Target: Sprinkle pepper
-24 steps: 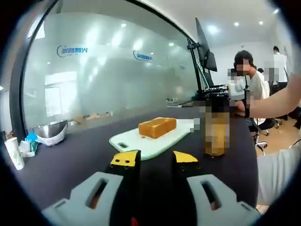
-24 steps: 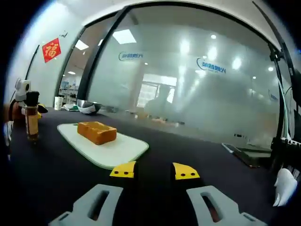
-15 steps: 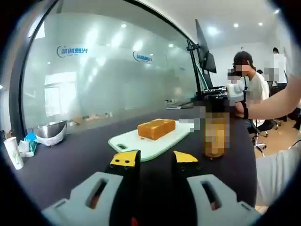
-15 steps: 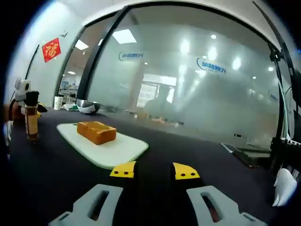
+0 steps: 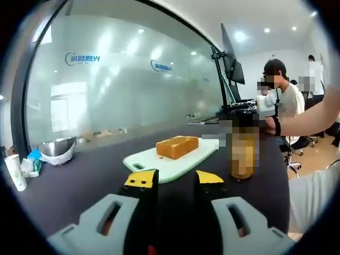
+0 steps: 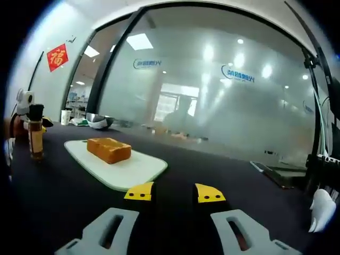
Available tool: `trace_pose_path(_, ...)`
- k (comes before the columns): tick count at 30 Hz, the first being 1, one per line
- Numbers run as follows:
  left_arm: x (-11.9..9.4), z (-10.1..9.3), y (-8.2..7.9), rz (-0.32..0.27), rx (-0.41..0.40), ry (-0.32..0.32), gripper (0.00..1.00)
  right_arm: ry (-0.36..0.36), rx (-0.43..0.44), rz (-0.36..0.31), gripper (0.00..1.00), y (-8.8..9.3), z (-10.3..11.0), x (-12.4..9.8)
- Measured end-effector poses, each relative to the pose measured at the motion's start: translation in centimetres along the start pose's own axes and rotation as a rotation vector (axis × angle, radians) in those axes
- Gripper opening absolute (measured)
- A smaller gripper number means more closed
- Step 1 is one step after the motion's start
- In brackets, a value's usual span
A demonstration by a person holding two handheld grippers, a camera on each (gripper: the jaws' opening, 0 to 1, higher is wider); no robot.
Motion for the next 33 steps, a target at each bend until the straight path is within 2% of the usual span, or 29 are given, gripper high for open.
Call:
trace_pose_path(10,0.1,-0.5,0.0,0.007,-0.004,0.013,0.20,-0.002,0.002,-0.001,0.24,0.0,0.0,0.0)
trace_pose_path(13,0.1,-0.5,0.1,0.007,-0.028,0.040,0.21,-0.004,0.003,0.000,0.24,0.0,0.0,0.1)
trace_pose_path(17,0.0,0.0,0.0,-0.006,-0.071,0.063,0.24,-0.004,0.004,0.001,0.24,0.0,0.0,0.1)
trace_pose_path(19,-0.2,0.5,-0.4,-0.017,-0.069,0.039,0.25,-0.006,0.005,0.001,0.24,0.0,0.0,0.1)
trace_pose_path(21,-0.3,0.7,-1.2,-0.055,-0.072,0.034,0.25,-0.009,0.006,-0.001,0.24,0.0,0.0,0.1)
trace_pose_path(22,-0.4,0.5,-1.4,-0.056,-0.066,0.052,0.26,-0.011,0.006,-0.002,0.24,0.0,0.1,0.1)
trace_pose_path(24,-0.4,-0.5,-1.6,-0.036,-0.025,0.133,0.29,-0.014,0.007,-0.006,0.24,-0.1,0.1,0.1)
trace_pose_path(25,-0.5,-1.6,-2.1,-0.061,0.002,0.206,0.29,-0.022,0.010,-0.012,0.24,-0.2,0.2,0.1)
trace_pose_path(27,-1.2,-4.8,-3.1,-0.115,-0.017,0.390,0.29,-0.037,0.012,-0.016,0.24,-0.2,0.4,0.2)
trace_pose_path(28,-1.3,-5.8,-3.4,-0.122,-0.033,0.441,0.30,-0.038,0.010,-0.016,0.24,-0.2,0.4,0.1)
trace_pose_path(30,-1.0,-7.1,-3.3,-0.097,-0.034,0.498,0.35,-0.039,0.007,-0.017,0.24,-0.2,0.4,0.1)
trace_pose_path(31,-0.4,-7.9,-3.0,-0.070,-0.003,0.520,0.40,-0.038,0.008,-0.017,0.24,-0.2,0.4,0.1)
trace_pose_path(33,0.6,-8.7,-2.5,-0.037,0.036,0.535,0.45,-0.031,0.008,-0.016,0.24,-0.2,0.3,0.1)
Point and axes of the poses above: the point that each gripper's makers call its tool centre point, and the gripper's own axes: x roughly forward along the fingers, z roughly to its left, y roughly out of its underside, the point moved 2 cm from there along -x, roughly backward along the fingers, and after that the axes turned 7 degrees about y, right-handed, at the moved point
